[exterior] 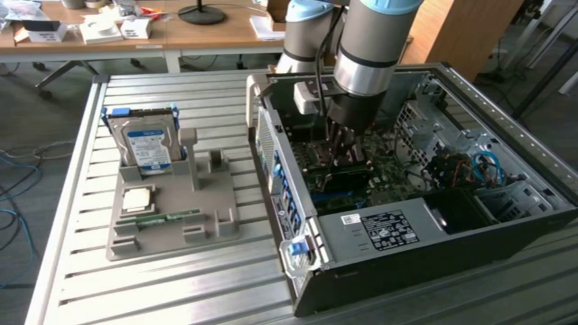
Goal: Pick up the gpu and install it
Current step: 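Press down on the gpu until it lock into place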
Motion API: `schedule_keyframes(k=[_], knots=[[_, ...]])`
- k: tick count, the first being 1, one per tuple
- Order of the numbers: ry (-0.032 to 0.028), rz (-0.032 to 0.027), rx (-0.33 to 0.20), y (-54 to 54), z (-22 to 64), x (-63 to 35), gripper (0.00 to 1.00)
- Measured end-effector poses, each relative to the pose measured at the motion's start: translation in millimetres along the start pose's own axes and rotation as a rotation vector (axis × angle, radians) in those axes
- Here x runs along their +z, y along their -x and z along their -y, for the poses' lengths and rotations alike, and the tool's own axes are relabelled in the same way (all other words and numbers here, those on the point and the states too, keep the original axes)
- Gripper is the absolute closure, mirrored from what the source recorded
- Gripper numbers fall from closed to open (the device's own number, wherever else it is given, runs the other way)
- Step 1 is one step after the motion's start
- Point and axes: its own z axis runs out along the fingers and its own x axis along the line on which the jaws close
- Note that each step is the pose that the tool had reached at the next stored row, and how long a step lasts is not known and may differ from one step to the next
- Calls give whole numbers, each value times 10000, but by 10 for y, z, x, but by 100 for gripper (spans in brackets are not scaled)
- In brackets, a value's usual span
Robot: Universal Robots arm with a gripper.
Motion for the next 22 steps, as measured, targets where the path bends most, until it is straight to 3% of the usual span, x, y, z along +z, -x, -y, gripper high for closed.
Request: schedule_keyframes(k=[22], knots=[[-5, 5, 2, 0, -2, 19, 89]])
